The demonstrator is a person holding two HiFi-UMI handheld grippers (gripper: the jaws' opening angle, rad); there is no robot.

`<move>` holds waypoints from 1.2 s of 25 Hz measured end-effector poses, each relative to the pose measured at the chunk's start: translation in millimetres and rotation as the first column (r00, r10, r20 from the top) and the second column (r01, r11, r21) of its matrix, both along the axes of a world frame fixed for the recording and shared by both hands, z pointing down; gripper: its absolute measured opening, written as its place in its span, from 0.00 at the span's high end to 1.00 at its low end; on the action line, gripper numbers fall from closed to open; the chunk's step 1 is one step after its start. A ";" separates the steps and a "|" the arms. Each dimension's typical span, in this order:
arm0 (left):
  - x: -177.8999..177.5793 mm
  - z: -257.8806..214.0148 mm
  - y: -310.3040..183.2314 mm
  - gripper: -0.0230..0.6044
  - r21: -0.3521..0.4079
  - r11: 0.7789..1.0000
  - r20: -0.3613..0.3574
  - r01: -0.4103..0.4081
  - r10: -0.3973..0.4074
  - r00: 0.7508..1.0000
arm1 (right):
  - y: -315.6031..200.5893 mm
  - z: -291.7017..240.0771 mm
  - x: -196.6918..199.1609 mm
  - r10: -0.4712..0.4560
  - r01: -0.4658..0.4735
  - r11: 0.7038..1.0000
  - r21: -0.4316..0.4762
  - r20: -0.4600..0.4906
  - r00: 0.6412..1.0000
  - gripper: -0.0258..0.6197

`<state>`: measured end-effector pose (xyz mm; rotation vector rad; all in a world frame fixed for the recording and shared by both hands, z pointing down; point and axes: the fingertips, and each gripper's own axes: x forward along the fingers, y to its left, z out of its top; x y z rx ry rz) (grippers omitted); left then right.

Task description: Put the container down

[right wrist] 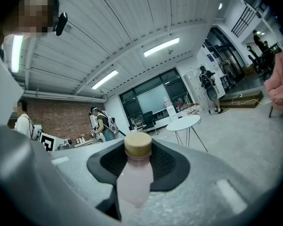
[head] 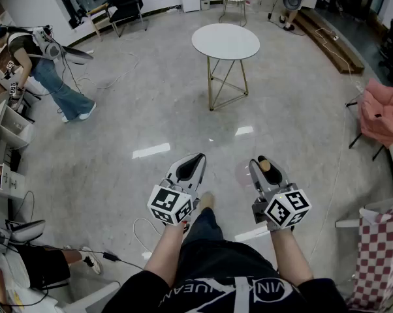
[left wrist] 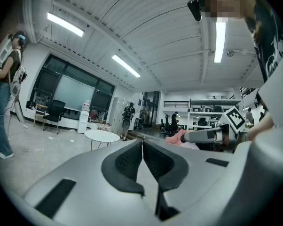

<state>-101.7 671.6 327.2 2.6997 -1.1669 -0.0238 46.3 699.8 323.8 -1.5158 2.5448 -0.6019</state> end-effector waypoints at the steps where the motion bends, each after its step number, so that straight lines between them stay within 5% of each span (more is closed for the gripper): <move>1: -0.3 1.3 -8.1 0.94 -0.004 1.000 0.005 -0.007 0.007 1.000 | -7.6 0.7 -0.7 0.005 -0.005 1.000 -0.003 0.001 1.000 0.76; 30: -22.7 20.9 -234.8 0.94 -0.049 0.998 -0.005 -0.047 0.047 0.999 | -226.8 10.8 0.4 0.106 -0.105 0.994 -0.021 0.054 0.993 0.76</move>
